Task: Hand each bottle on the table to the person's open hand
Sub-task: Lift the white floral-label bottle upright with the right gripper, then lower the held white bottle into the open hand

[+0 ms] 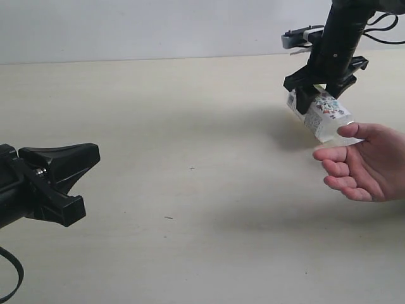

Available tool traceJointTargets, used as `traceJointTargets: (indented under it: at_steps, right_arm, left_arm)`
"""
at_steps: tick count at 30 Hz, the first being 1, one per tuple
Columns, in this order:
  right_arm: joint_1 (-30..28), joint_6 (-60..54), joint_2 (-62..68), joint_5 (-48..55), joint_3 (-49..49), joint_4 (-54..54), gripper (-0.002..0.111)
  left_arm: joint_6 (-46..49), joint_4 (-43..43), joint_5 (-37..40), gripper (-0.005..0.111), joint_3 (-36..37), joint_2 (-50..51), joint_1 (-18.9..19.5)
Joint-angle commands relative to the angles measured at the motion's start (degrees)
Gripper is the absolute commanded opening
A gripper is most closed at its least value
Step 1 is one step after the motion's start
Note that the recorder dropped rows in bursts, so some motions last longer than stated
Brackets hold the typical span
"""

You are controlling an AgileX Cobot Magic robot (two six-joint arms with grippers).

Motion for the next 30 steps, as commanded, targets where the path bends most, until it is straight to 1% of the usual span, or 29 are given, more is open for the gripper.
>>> traceJointTargets:
  at_steps: [1,6,9,14,16,21,26,30]
  right_arm:
    - [0.3,1.5,-2.8,-0.2,-3.3,-0.3,0.000]
    - [2.3,4.7,-8.6,-0.2,-6.5,-8.6,0.000]
    - [3.3,6.3,-12.8,-0.2,-7.7,-11.0,0.000]
    - [3.7,9.7,-20.4,-0.2,-8.0,-10.0,0.000]
    - [3.7,11.8,-23.1,-0.2,-8.0,-8.0,0.000]
    - [3.7,12.8,-27.7,-0.2,-7.9,-1.6,0.000]
    - [3.7,13.3,-31.7,-0.2,-3.0,-0.5,0.000]
    - [3.7,13.3,-35.9,-0.2,4.2,-1.6,0.000]
  left_arm:
    - [0.1,0.0,-0.2,0.000,0.1,-0.5,0.1]
    - [0.1,0.0,-0.2,0.000,0.1,-0.5,0.1]
    - [0.1,0.0,-0.2,0.000,0.1,-0.5,0.1]
    - [0.1,0.0,-0.2,0.000,0.1,-0.5,0.1]
    - [0.1,0.0,-0.2,0.000,0.1,-0.5,0.1]
    - [0.1,0.0,-0.2,0.000,0.1,-0.5,0.1]
    - [0.1,0.0,-0.2,0.000,0.1,-0.5,0.1]
    - [0.1,0.0,-0.2,0.000,0.1,-0.5,0.1]
